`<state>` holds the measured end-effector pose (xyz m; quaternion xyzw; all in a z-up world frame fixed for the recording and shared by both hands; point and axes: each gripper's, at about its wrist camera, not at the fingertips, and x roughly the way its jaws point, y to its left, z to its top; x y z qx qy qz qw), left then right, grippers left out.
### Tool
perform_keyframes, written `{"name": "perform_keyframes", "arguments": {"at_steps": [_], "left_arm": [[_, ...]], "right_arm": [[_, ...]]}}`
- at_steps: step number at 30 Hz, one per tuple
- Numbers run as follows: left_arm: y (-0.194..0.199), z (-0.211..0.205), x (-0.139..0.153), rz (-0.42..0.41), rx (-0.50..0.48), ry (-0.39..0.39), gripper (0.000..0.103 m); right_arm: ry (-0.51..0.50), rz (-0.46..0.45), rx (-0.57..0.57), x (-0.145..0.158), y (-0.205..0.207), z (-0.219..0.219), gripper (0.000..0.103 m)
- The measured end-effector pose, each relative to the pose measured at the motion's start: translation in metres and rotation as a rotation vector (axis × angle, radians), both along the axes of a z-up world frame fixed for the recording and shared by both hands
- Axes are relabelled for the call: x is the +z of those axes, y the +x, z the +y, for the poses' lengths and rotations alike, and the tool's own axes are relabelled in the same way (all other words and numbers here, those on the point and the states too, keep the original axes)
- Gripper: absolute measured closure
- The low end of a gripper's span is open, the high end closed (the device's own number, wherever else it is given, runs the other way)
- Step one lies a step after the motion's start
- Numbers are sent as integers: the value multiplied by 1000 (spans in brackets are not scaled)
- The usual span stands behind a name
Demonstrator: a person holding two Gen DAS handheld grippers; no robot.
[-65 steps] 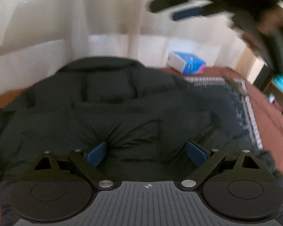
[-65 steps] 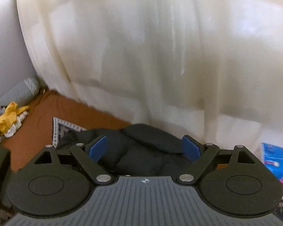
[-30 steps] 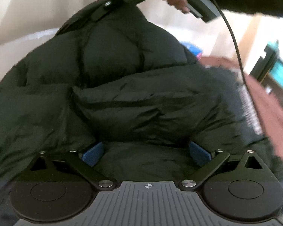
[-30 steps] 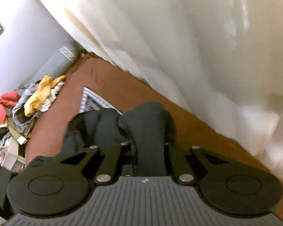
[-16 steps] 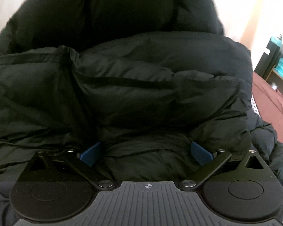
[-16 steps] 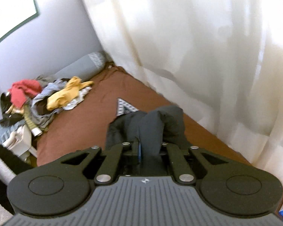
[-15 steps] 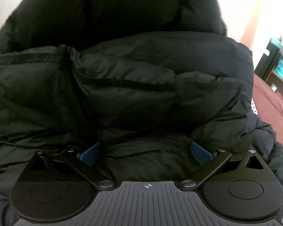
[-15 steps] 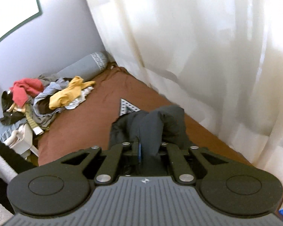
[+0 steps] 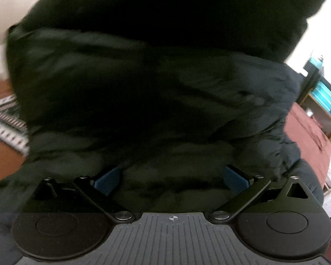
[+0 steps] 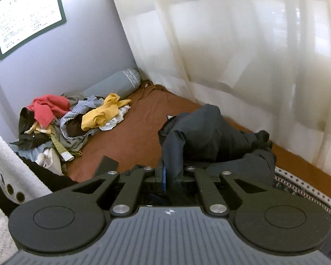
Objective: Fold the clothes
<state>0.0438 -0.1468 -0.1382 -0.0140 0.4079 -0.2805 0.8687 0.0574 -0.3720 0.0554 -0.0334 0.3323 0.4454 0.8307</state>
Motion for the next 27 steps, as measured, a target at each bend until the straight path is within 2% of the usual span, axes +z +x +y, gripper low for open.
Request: {"name": "perform_keyframes", "arguments": {"at_steps": [4, 8, 13, 16, 21, 24, 27], "left_arm": [[9, 11, -15, 45, 44, -4, 0], [8, 26, -9, 54, 16, -51, 0], [21, 37, -21, 69, 3, -14, 0], [26, 42, -24, 78, -28, -26, 0], [16, 60, -9, 87, -57, -15, 2], [-1, 77, 6, 76, -39, 13, 2], [-23, 97, 26, 60, 24, 57, 2]], "right_arm": [[20, 6, -10, -1, -24, 3, 96], [41, 11, -43, 1, -45, 10, 96], [63, 37, -105, 1, -75, 16, 96], [53, 86, -125, -13, -99, 27, 96], [77, 180, -170, -45, -133, 32, 96], [57, 175, -148, -54, -147, 33, 96], [50, 171, -116, -66, -157, 29, 96]]}}
